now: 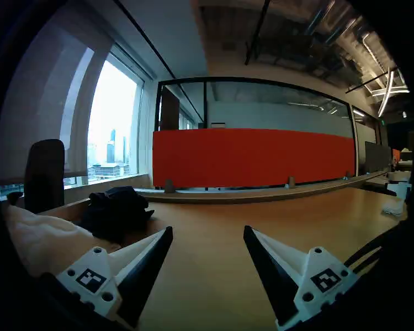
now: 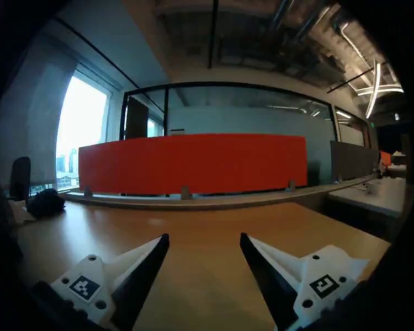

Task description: Fold towel

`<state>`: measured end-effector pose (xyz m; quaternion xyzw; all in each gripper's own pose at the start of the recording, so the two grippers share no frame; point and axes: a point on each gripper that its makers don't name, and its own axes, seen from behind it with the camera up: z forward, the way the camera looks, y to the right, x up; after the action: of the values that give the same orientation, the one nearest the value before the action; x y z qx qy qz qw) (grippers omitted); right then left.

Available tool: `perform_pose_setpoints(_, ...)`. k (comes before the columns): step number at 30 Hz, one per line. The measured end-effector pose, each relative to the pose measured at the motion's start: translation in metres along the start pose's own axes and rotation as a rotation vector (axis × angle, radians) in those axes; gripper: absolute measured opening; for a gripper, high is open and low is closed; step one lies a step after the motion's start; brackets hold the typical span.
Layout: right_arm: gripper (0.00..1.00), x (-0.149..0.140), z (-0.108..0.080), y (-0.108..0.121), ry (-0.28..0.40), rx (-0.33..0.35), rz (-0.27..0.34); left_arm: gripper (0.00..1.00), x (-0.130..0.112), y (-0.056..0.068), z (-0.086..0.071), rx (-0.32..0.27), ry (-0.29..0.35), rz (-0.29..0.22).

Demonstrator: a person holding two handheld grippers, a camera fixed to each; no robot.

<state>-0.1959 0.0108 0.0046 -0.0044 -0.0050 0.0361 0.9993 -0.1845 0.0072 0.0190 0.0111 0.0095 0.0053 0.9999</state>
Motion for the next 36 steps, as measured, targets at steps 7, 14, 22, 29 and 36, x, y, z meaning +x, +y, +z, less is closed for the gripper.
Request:
perform_pose_setpoints(7,0.99,0.001,-0.001,-0.003,0.011,0.013,-0.010,0.95,0.000,0.000,0.000,0.000,0.000,0.000)
perform_pose_setpoints(14,0.99,0.000,-0.001,-0.005,0.011,0.020,-0.023,0.95,-0.001,0.000,0.000,0.000,0.000,0.000)
perform_pose_setpoints(22,0.99,-0.001,-0.001,-0.009,0.010,0.024,-0.029,0.95,0.000,-0.001,0.000,0.000,0.000,0.000)
perform_pose_setpoints(29,0.99,-0.001,-0.002,-0.011,0.010,0.024,-0.029,0.95,0.000,-0.001,0.000,0.000,0.000,0.000)
perform_pose_setpoints(36,0.99,-0.001,-0.002,-0.011,0.011,0.024,-0.030,0.95,0.000,0.000,0.000,0.000,0.000,0.000)
